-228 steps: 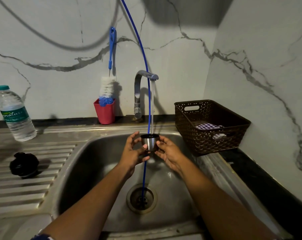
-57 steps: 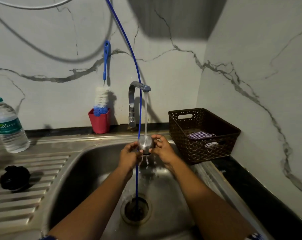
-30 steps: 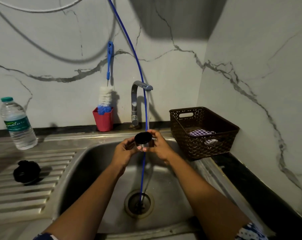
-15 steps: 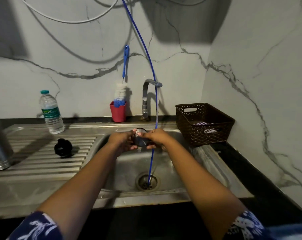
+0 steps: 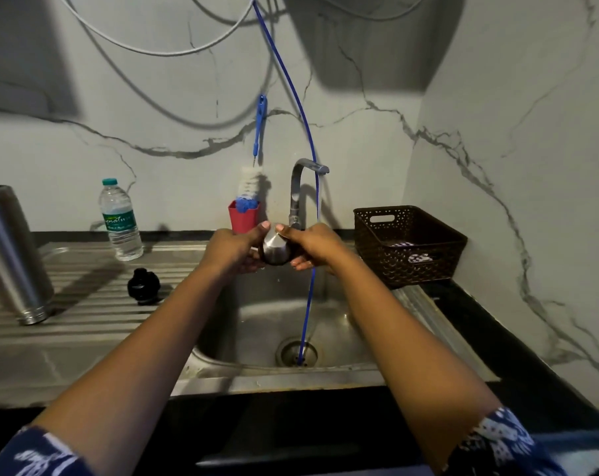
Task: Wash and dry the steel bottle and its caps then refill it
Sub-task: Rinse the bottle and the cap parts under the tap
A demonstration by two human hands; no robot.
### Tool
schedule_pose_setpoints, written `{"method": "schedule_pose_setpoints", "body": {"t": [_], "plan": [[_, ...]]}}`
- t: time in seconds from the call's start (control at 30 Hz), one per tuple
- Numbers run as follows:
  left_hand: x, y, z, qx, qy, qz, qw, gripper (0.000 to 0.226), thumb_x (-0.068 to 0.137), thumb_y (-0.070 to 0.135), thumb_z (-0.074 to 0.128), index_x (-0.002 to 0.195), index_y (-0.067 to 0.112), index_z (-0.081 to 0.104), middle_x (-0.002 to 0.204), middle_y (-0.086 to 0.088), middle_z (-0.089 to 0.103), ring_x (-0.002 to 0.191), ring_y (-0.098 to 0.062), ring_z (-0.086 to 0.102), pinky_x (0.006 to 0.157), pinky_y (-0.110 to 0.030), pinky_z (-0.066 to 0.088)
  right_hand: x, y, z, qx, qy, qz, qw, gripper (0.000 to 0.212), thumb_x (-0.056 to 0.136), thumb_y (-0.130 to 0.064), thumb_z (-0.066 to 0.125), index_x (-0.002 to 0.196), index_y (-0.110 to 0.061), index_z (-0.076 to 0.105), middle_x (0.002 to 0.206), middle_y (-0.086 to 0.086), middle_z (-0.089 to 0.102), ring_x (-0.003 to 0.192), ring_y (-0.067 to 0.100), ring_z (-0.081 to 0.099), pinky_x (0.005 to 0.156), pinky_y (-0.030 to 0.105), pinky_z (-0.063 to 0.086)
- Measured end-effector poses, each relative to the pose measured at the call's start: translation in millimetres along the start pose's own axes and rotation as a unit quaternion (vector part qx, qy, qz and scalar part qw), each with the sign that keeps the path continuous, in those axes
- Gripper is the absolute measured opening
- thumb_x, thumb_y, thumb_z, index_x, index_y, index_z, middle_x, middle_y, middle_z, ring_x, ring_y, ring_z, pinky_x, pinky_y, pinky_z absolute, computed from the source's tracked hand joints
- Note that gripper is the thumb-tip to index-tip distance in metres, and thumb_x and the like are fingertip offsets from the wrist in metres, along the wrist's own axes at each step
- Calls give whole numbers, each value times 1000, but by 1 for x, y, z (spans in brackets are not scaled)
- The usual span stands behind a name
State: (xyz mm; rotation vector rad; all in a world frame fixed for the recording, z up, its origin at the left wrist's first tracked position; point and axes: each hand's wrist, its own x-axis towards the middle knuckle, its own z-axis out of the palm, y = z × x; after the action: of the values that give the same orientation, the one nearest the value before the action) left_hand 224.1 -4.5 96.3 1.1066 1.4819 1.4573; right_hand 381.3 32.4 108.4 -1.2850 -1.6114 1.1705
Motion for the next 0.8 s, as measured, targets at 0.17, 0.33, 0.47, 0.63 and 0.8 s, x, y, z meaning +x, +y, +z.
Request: {"method": "schedule_pose_setpoints", "body": {"t": [0.17,0.33,0.47,0.63,0.8], "plan": [[-3,-27,-5,72,-60,-37,995,51,82,42,70,102,-5,66,82,-21,69,63,-27,67,47,-25,51,-8,31,18,-77,11,30,996,56,79,-63,60,89,-8,62,74,12,68,54,17,61,52,27,49],[-5,-42,-2,-23,-9,-5,1000,35,83,38,71,79,4,66,57,-4,63,44,-11,57,48,-24,47,3,38,26,-38,80,-32,996,65,76,-64,62,90,0,67,77,15,69,58,19,61,71,36,54],[-6,-53,-2,-9,-11,-20,1000,36,84,40,69,80,4,67,53,-4,59,46,-16,54,47,-24,45,2,45,37,-57,31,24,998,66,77,-65,60,99,-3,67,82,15,69,60,21,63,64,32,54],[-5,-58,-8,34,-61,-77,995,41,84,47,66,88,6,67,66,-9,62,55,-20,56,51,-26,43,-1,48,41,-95,4,56,994,61,78,-66,58,92,-6,64,66,11,66,54,17,60,55,28,47],[-13,-47,-21,-50,-72,-70,994,24,90,37,61,99,15,61,87,-10,64,72,-22,60,55,-28,50,-4,41,49,38,-22,-4,999,27,82,-39,69,83,-14,60,82,8,66,65,14,62,59,24,50]]}}
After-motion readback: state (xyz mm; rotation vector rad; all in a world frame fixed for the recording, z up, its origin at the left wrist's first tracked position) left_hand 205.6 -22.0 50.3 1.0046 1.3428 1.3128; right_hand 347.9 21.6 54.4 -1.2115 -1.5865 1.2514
